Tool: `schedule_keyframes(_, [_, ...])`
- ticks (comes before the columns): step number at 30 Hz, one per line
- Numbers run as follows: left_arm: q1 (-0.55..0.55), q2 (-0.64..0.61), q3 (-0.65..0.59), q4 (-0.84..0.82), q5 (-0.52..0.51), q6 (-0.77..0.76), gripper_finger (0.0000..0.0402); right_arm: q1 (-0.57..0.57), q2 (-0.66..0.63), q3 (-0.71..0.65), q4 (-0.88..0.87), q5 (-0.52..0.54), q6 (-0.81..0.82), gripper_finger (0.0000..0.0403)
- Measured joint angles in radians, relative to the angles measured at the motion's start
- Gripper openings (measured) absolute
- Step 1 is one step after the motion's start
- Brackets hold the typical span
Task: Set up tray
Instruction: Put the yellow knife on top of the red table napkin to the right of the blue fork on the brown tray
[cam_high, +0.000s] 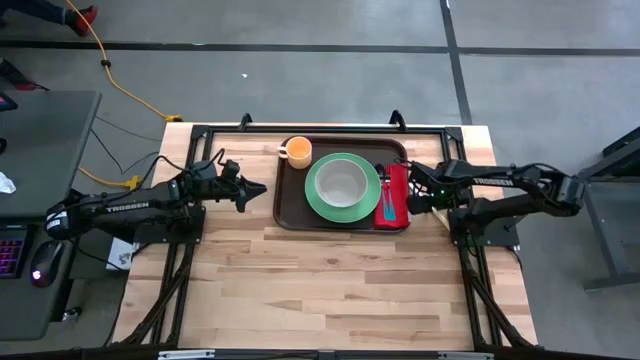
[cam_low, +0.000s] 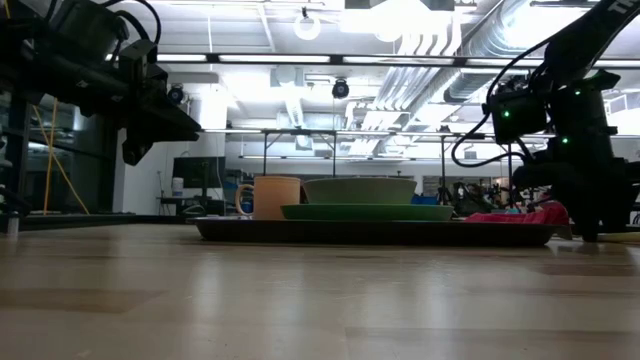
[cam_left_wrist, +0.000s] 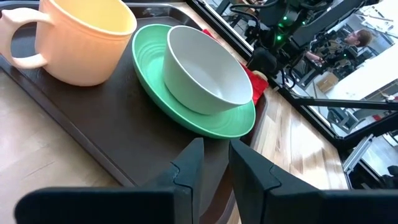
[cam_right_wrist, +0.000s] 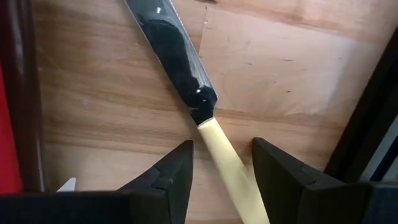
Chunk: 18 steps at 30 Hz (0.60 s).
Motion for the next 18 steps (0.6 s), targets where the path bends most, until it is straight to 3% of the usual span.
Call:
schedule_keyframes(8, [0.0, 0.0, 0.0, 0.0, -0.001, 0.0, 0.0106, 0.0, 0.0, -0.001, 0.01, -0.003, 0.091, 0.0133])
schedule_keyframes(18, [0.0, 0.0, 0.0, 0.0, -0.003, -0.001, 0.0106, 0.0, 0.002, -0.003, 0.03, 0.008, 0.185, 0.0058])
